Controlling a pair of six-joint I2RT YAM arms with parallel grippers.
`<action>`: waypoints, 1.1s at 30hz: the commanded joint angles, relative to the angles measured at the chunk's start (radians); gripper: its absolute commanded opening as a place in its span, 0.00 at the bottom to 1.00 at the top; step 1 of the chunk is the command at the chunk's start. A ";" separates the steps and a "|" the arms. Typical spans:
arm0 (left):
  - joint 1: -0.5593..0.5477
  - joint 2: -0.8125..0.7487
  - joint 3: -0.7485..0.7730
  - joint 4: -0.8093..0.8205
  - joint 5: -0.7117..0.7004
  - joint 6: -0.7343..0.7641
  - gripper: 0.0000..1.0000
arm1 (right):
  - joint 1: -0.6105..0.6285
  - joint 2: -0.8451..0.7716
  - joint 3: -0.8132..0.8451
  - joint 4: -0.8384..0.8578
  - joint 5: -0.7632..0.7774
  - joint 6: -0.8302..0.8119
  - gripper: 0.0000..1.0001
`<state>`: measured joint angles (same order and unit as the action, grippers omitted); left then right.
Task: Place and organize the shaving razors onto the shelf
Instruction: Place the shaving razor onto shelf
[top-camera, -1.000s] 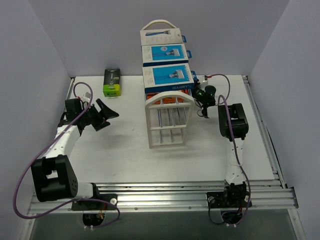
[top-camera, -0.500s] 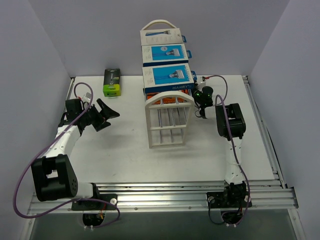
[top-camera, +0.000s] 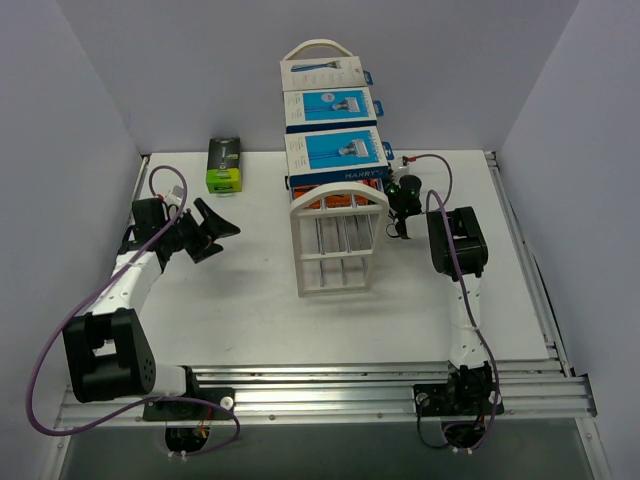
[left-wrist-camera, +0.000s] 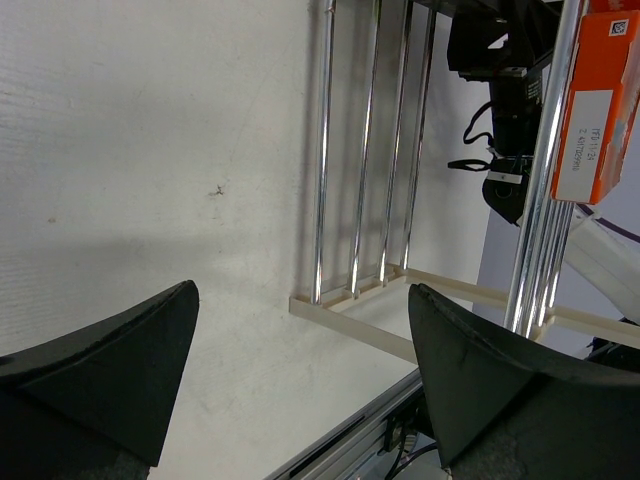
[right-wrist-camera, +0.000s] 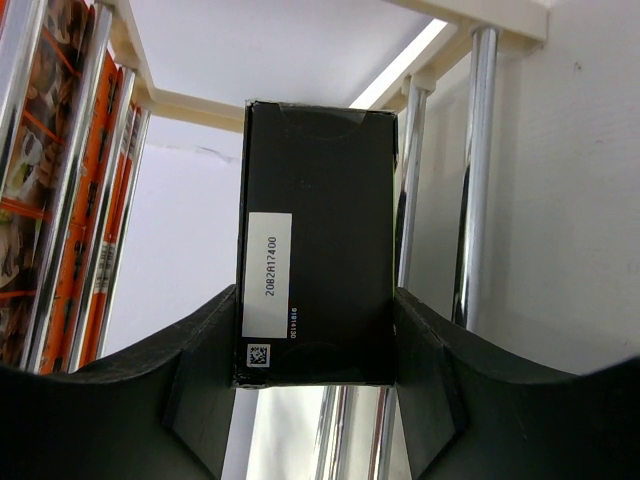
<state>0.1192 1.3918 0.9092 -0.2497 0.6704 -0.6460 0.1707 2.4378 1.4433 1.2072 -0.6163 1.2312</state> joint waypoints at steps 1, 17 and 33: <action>-0.006 0.006 0.000 0.053 0.028 0.003 0.94 | 0.009 -0.039 0.035 0.256 0.029 0.034 0.00; -0.004 0.007 -0.004 0.063 0.040 -0.006 0.94 | 0.020 -0.034 0.042 0.224 0.036 0.017 0.25; -0.004 0.003 -0.009 0.073 0.054 -0.015 0.94 | 0.009 -0.102 0.011 0.120 0.053 -0.045 0.68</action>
<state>0.1177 1.3918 0.9031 -0.2256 0.6952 -0.6537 0.1844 2.4363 1.4433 1.2243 -0.5743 1.2076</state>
